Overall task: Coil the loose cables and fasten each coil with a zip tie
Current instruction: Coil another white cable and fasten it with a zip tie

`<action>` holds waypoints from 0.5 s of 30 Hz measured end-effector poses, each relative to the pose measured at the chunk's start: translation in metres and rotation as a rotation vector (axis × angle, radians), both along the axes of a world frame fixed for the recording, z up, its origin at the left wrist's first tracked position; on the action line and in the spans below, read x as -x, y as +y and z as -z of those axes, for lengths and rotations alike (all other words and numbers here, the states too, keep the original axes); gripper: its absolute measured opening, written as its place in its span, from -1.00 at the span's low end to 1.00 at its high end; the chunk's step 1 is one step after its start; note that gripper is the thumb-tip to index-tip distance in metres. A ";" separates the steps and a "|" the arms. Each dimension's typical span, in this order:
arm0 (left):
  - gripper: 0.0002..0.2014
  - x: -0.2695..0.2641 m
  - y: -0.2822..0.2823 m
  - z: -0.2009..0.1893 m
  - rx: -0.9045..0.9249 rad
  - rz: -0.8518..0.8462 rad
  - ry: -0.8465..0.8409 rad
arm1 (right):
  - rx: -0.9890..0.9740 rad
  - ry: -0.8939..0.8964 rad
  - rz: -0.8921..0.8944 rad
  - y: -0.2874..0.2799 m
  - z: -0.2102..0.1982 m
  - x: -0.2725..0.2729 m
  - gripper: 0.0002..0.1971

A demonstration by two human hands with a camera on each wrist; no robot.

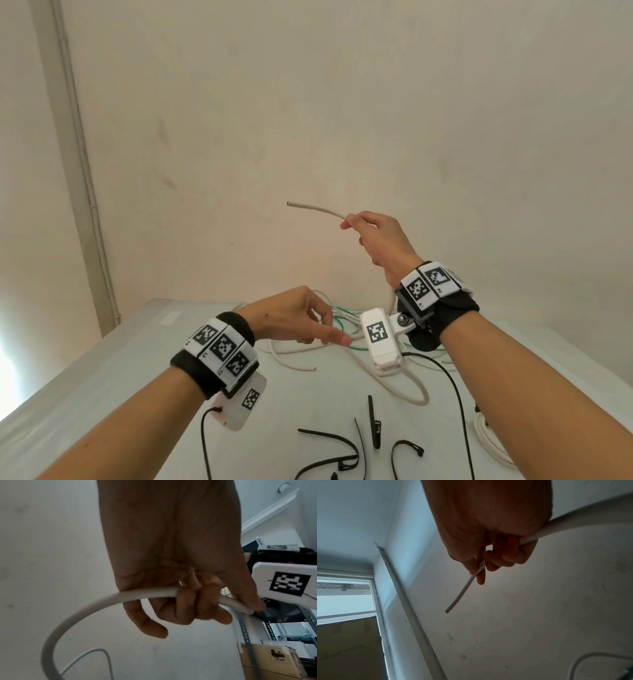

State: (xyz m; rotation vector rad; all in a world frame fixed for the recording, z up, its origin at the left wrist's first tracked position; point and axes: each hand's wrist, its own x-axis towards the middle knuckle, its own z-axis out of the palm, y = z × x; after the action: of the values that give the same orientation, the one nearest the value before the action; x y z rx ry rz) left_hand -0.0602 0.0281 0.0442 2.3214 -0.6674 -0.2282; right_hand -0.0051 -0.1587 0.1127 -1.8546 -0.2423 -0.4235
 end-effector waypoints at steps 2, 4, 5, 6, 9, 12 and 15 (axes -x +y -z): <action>-0.65 0.000 -0.006 -0.003 -0.012 0.043 0.014 | 0.003 -0.032 0.008 -0.002 0.001 -0.001 -0.73; -0.76 0.001 -0.016 -0.002 0.002 0.083 0.021 | -0.009 -0.052 0.010 -0.003 0.002 -0.001 -0.74; -0.78 0.001 -0.022 0.000 0.018 0.100 0.015 | -0.024 -0.057 0.002 -0.002 0.002 0.000 -0.74; -0.77 0.001 -0.027 0.002 0.034 0.112 0.006 | -0.043 -0.059 -0.015 -0.001 0.001 0.001 -0.75; -0.77 0.000 -0.034 0.006 0.078 0.125 -0.014 | -0.029 -0.097 -0.069 -0.003 0.001 0.004 -0.81; -0.77 -0.006 -0.023 0.005 0.140 0.090 -0.076 | 0.096 -0.105 -0.069 -0.014 -0.002 0.007 -0.84; -0.75 -0.015 -0.007 0.005 0.241 0.038 -0.162 | 0.329 -0.081 0.023 -0.027 -0.002 0.007 -0.85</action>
State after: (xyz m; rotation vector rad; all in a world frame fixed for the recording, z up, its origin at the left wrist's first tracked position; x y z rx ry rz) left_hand -0.0450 0.0214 0.0395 2.1111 -0.7746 0.0238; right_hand -0.0120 -0.1858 0.1143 -2.1659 -0.3637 -0.4981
